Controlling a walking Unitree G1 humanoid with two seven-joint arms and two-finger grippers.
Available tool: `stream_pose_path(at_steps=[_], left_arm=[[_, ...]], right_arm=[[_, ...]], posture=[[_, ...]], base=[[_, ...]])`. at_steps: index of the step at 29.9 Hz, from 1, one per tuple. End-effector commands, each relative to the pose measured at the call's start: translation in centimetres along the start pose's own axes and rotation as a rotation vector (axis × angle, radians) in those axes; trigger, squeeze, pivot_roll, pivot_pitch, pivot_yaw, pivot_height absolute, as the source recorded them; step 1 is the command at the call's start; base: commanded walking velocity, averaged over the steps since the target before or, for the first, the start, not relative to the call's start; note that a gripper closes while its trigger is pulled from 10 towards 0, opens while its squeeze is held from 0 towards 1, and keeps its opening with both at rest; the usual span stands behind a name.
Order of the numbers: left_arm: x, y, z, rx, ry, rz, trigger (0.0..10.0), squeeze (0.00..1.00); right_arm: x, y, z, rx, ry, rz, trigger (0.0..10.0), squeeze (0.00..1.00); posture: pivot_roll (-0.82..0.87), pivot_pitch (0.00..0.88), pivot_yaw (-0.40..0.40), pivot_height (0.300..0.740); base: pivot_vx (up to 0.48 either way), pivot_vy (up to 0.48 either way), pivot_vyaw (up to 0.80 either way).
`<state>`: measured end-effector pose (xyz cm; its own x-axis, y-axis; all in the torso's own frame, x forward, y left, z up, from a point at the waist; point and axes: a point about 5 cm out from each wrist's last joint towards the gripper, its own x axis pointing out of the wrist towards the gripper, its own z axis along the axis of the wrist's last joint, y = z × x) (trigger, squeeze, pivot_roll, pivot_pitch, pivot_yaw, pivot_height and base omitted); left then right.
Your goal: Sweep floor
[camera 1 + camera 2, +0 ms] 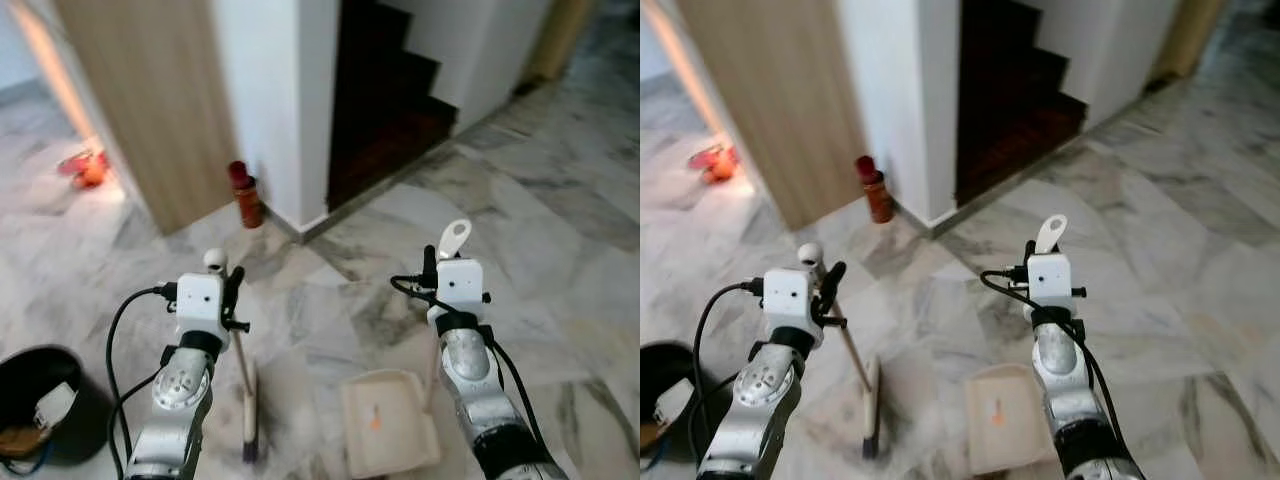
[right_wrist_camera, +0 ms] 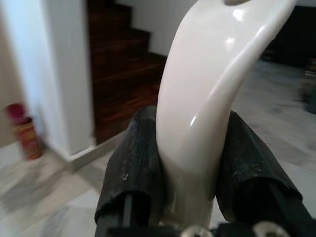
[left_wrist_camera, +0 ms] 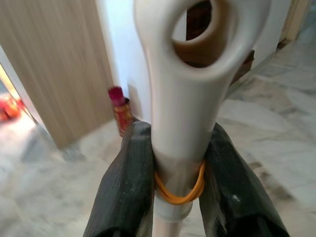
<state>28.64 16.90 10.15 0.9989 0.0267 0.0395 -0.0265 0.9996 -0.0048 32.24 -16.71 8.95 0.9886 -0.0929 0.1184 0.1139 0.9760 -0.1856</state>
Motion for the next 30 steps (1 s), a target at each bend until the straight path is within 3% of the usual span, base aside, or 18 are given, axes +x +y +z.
stream_pose_path(at_steps=[1,4,7,9,11,14,15,16,17,19,21,24,30], left_arm=[[0.4,2.4,-0.7,-0.171,0.050,0.147,10.0,0.00],[0.5,3.1,-1.1,-0.213,0.074,0.188,10.0,0.00],[0.4,2.8,-2.0,-0.156,0.118,0.137,10.0,0.00],[0.3,2.7,-2.1,-0.177,0.117,0.137,10.0,0.00],[0.2,2.5,-1.8,-0.263,0.089,0.135,10.0,0.00],[0.2,2.4,-1.6,-0.267,0.080,0.117,10.0,0.00],[0.4,1.9,-1.3,-0.200,0.069,0.061,10.0,0.00],[0.4,1.9,-1.3,-0.200,0.069,0.061,10.0,0.00],[0.5,1.4,-0.9,-0.134,0.049,0.011,10.0,0.00],[0.5,1.1,-0.7,-0.078,0.031,-0.023,10.0,0.00],[0.4,0.7,-0.2,0.081,-0.006,-0.082,10.0,0.00],[0.4,0.1,0.2,0.186,-0.044,-0.151,10.0,0.00],[0.3,0.4,0.3,0.162,-0.054,-0.144,10.0,0.00]], right_arm=[[0.3,0.3,0.8,-0.006,-0.036,0.013,10.0,0.00],[0.3,0.3,0.7,-0.005,-0.035,0.013,10.0,0.00],[0.2,0.3,0.7,-0.005,-0.034,0.014,10.0,0.00],[0.2,0.3,0.7,-0.005,-0.034,0.015,10.0,0.00],[0.3,0.4,0.7,-0.003,-0.035,0.015,10.0,0.00],[0.3,0.3,0.7,-0.002,-0.035,0.016,10.0,0.00],[0.3,0.3,0.7,-0.003,-0.035,0.017,10.0,0.00],[0.3,0.3,0.7,-0.003,-0.035,0.017,10.0,0.00],[0.2,0.4,0.7,-0.004,-0.035,0.017,10.0,0.00],[0.2,0.4,0.7,-0.003,-0.035,0.018,10.0,0.00],[0.2,0.4,0.7,0.000,-0.034,0.017,10.0,0.00],[0.1,0.5,0.6,0.003,-0.033,0.018,10.0,0.00],[0.1,0.5,0.5,0.007,-0.030,0.015,10.0,0.00]], posture=[[0.10,0.070,0.039,0.740],[0.10,0.069,0.039,0.740],[0.10,0.064,0.039,0.740],[0.10,0.064,0.039,0.740],[0.10,0.059,0.038,0.740],[0.10,0.058,0.037,0.740],[0.10,0.056,0.036,0.740],[0.10,0.056,0.036,0.740],[0.10,0.054,0.037,0.740],[0.10,0.051,0.038,0.740],[0.10,0.050,0.039,0.740],[0.11,0.047,0.039,0.740],[0.11,0.050,0.041,0.740]], base=[[0.000,0.000,-0.80],[0.000,0.000,-0.80],[0.000,0.000,-0.80],[0.000,0.000,-0.80],[0.000,0.000,-0.80],[0.000,0.000,-0.80],[0.000,0.000,-0.80],[0.000,0.000,-0.80],[0.000,0.000,-0.80],[0.000,0.000,-0.80],[0.000,0.000,-0.80],[0.000,0.000,-0.80],[0.000,0.000,-0.80]])
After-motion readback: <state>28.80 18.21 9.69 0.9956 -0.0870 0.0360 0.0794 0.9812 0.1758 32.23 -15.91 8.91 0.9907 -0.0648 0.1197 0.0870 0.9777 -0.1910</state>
